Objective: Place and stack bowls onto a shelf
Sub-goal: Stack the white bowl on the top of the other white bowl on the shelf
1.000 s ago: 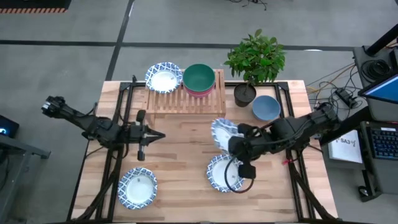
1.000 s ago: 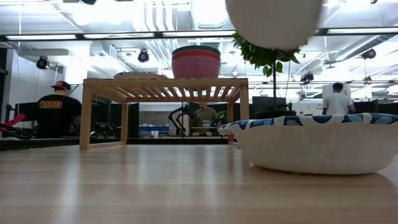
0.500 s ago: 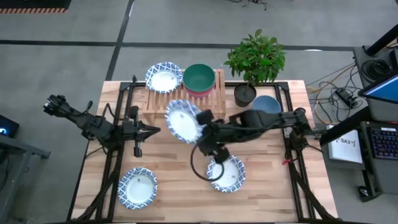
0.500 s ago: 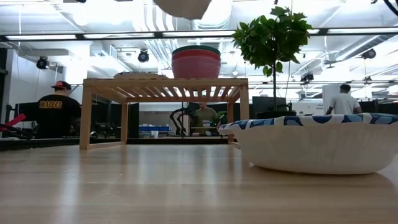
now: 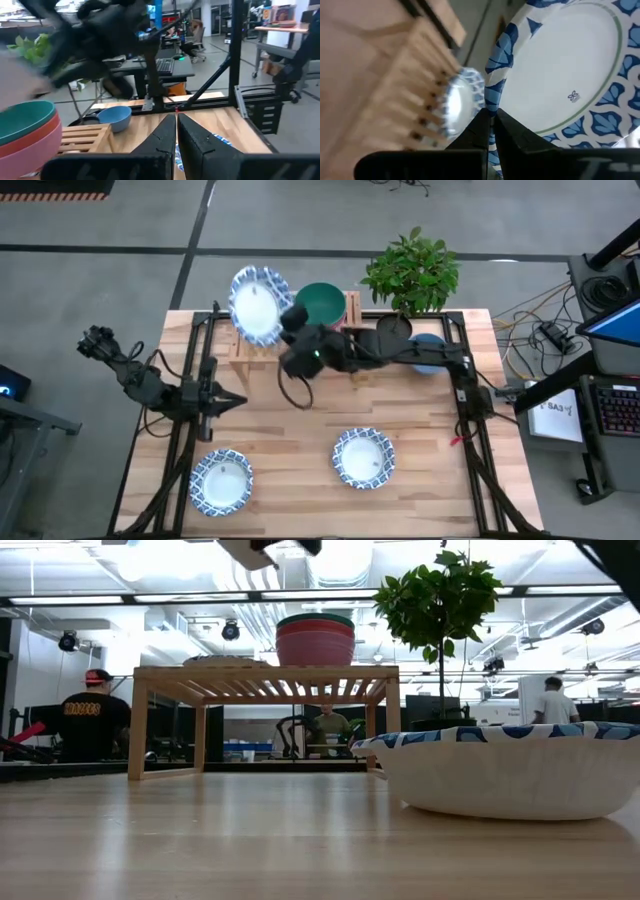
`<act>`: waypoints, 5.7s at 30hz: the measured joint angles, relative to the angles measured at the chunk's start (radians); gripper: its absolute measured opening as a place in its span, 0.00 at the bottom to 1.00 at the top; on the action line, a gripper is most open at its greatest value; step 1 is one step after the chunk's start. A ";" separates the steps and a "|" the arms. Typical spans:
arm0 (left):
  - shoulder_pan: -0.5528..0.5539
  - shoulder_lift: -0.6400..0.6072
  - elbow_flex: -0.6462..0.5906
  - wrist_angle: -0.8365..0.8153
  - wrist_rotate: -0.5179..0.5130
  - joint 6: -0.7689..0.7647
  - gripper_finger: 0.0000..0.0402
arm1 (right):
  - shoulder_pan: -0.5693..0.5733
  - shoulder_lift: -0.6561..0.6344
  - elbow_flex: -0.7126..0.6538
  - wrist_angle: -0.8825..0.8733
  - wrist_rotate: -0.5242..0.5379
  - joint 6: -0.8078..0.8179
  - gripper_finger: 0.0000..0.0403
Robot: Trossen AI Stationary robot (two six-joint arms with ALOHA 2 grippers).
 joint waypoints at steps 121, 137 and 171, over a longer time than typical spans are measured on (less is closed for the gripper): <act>0.322 0.729 0.398 -0.036 0.347 0.173 0.00 | 0.257 -0.738 -1.045 0.034 -0.801 1.006 0.24; 0.315 0.535 0.572 -0.431 -0.111 0.115 0.00 | 0.258 -1.035 -1.150 0.076 -0.594 1.060 0.26; 0.915 0.660 0.799 -0.869 -0.244 0.243 0.00 | 0.258 -1.106 -1.404 0.343 -0.594 1.014 0.23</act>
